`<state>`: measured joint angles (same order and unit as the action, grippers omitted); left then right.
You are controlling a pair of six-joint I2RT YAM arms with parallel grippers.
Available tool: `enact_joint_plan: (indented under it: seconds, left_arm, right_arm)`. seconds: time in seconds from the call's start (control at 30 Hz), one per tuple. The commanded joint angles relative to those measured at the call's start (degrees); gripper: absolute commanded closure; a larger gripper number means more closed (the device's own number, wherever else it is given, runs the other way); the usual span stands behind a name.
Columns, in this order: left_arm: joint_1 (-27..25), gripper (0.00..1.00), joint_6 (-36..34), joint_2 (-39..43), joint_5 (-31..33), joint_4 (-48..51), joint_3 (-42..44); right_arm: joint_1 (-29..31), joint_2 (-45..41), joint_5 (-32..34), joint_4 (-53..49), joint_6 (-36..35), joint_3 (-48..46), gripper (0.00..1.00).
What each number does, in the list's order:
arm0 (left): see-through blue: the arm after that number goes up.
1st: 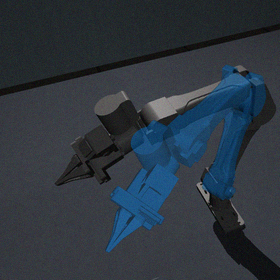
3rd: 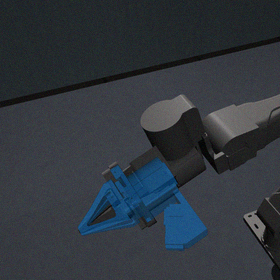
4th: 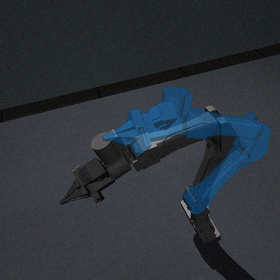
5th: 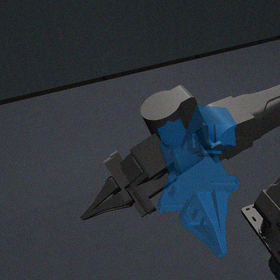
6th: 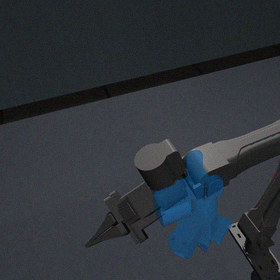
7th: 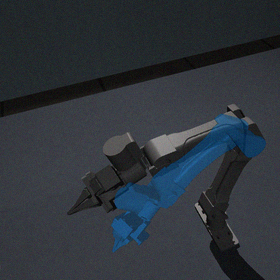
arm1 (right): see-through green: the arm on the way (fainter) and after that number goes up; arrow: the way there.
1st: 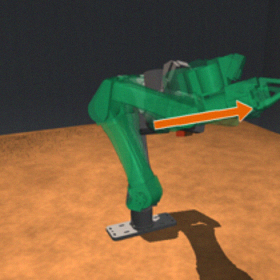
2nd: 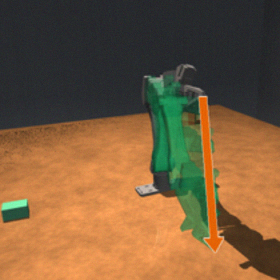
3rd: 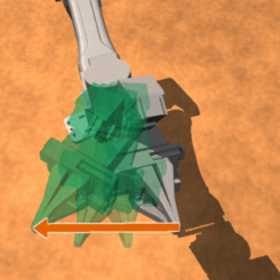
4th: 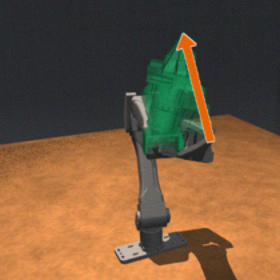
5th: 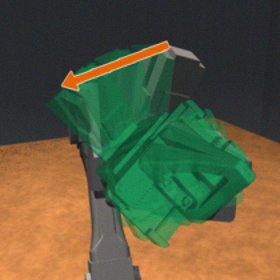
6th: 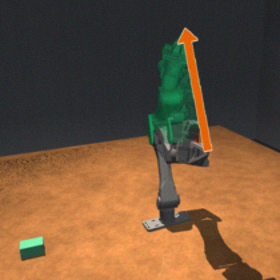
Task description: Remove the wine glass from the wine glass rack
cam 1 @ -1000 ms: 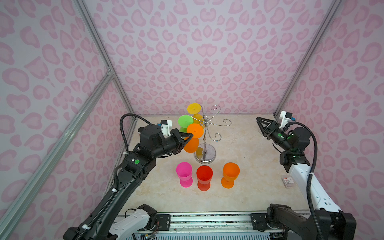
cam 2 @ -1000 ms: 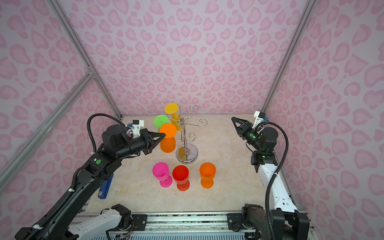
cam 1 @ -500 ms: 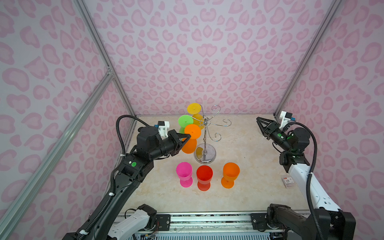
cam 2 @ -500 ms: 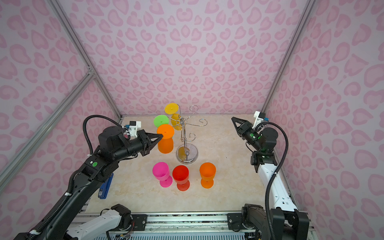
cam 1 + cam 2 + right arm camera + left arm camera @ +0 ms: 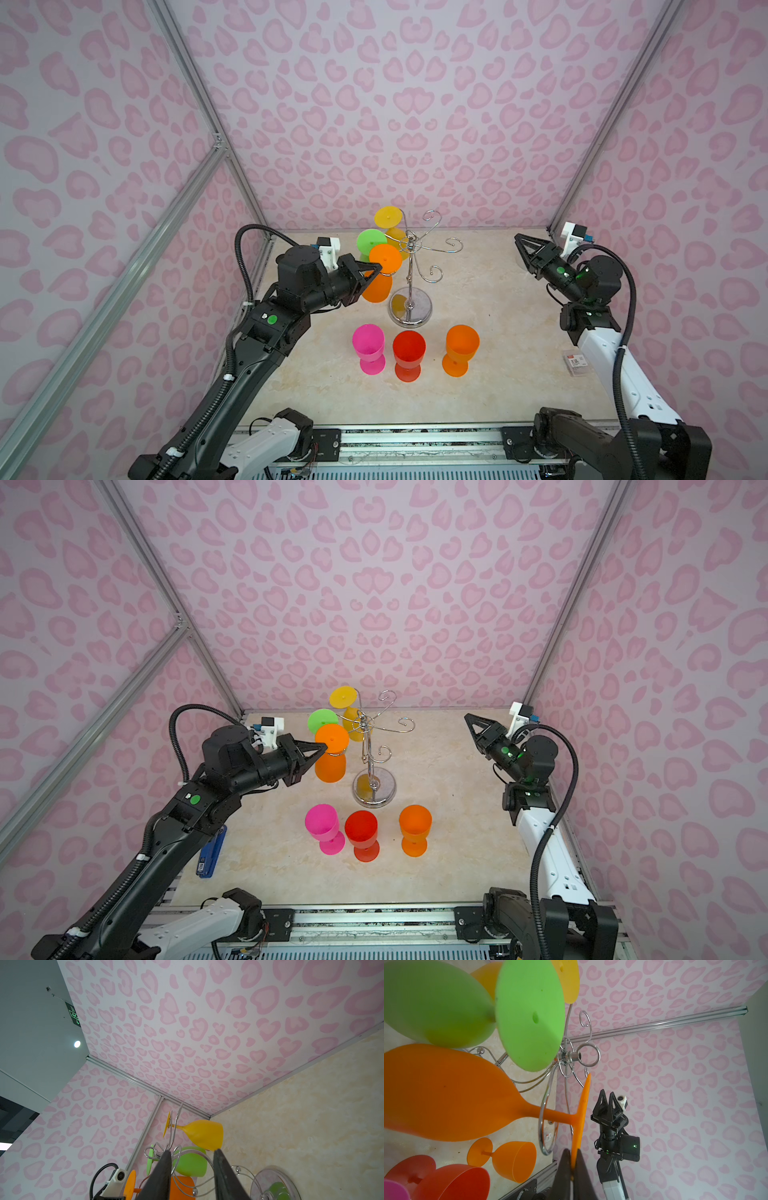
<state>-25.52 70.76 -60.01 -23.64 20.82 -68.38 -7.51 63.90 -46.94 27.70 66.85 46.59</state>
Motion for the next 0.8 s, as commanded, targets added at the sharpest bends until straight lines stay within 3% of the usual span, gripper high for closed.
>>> enact_joint_plan:
  seconds: [0.0, 0.77]
  left_arm:
    - [0.0, 0.98, -1.4, -1.1, -1.2, -3.2, -0.9]
    - [-6.3, 0.98, -1.5, -2.3, -2.2, -5.1, 1.6]
  right_arm:
    - [-0.1, -0.2, -0.4, 1.3, 0.0, 0.1, 0.65]
    - [0.0, -0.6, -0.3, 0.3, -0.2, 0.2, 0.65]
